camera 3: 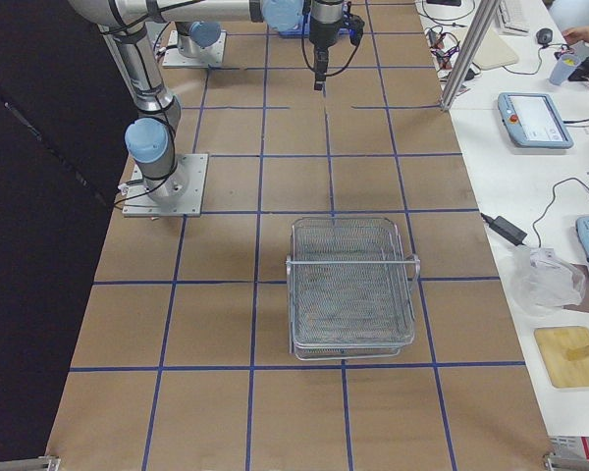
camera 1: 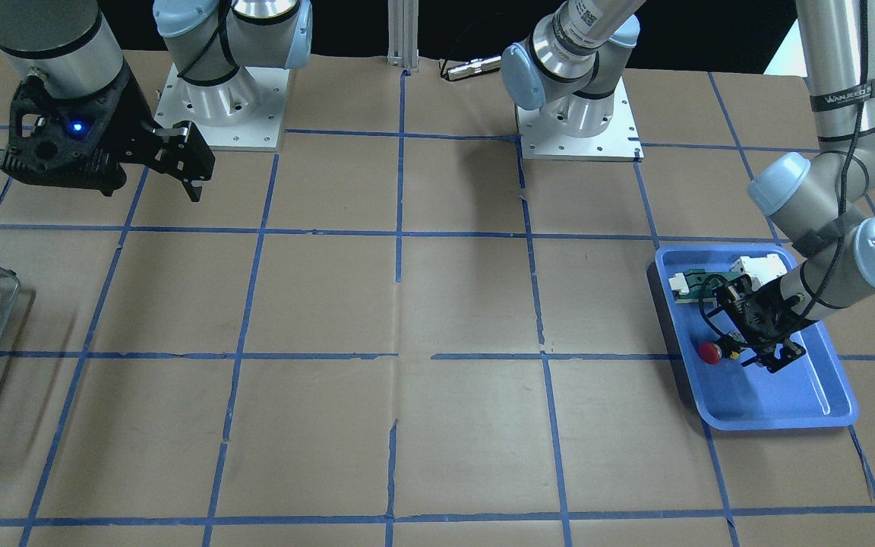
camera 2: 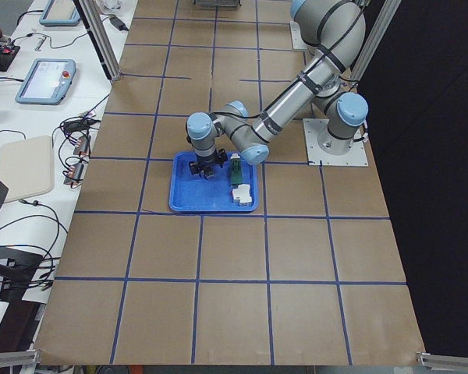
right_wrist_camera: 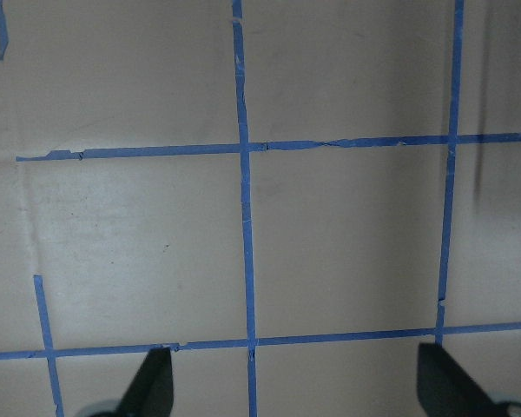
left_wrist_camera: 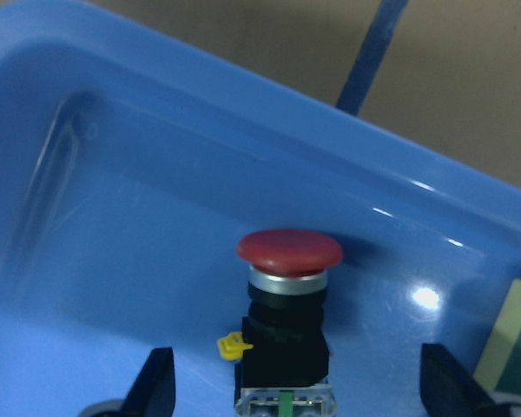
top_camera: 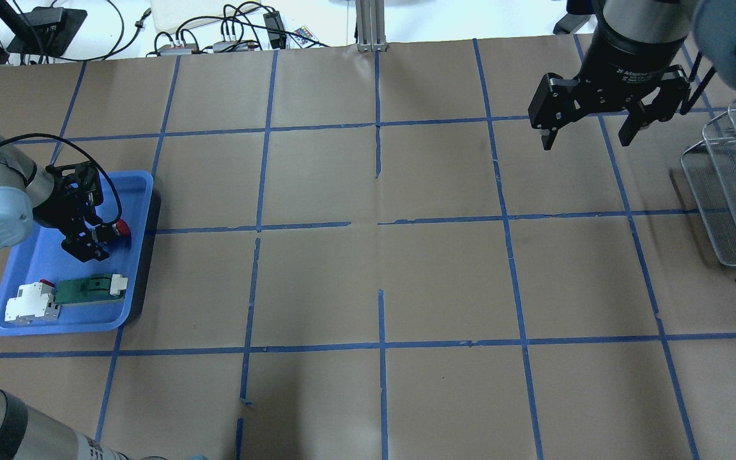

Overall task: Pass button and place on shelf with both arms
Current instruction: 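Close the left gripper on the red push-button's black base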

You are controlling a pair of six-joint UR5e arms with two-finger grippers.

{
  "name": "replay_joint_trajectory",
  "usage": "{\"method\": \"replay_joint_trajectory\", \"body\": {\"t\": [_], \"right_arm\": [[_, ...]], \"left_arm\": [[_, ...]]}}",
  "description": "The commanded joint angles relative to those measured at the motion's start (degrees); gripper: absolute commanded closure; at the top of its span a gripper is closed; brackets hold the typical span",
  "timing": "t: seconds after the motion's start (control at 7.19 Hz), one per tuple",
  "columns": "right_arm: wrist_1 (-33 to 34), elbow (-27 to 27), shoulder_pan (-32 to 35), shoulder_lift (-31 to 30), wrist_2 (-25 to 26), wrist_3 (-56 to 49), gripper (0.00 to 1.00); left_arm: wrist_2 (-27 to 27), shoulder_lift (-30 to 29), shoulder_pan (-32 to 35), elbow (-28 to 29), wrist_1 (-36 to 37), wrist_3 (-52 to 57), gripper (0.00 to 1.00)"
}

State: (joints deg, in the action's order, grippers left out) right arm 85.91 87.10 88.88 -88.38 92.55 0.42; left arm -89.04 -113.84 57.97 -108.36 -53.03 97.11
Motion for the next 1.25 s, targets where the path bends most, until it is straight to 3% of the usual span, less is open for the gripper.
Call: {"method": "replay_joint_trajectory", "body": {"t": [0.0, 0.14, 0.28, 0.56, 0.7, 1.11], "right_arm": [[0.04, 0.0, -0.02, 0.05, 0.0, -0.07, 0.0], [0.04, 0.0, -0.02, -0.04, -0.09, -0.07, 0.0], [0.04, 0.0, -0.02, -0.04, 0.0, -0.07, 0.0], [0.04, 0.0, -0.02, -0.04, 0.0, -0.07, 0.0], [0.04, 0.0, -0.02, -0.04, 0.0, -0.07, 0.0], [-0.04, 0.0, -0.02, -0.04, 0.0, -0.07, 0.0]], "left_arm": [[0.0, -0.06, -0.05, -0.18, 0.21, 0.27, 0.74], [0.0, 0.02, -0.05, -0.1, 0.3, 0.71, 0.97], [0.0, 0.02, -0.05, 0.16, 0.3, 0.71, 1.0], [0.44, 1.5, 0.74, 0.69, -1.62, 0.54, 1.0], [3.58, 3.08, 1.53, 1.74, -5.99, 0.53, 1.0], [8.15, 9.58, 11.16, 9.63, -26.01, 0.53, 1.0]]}}
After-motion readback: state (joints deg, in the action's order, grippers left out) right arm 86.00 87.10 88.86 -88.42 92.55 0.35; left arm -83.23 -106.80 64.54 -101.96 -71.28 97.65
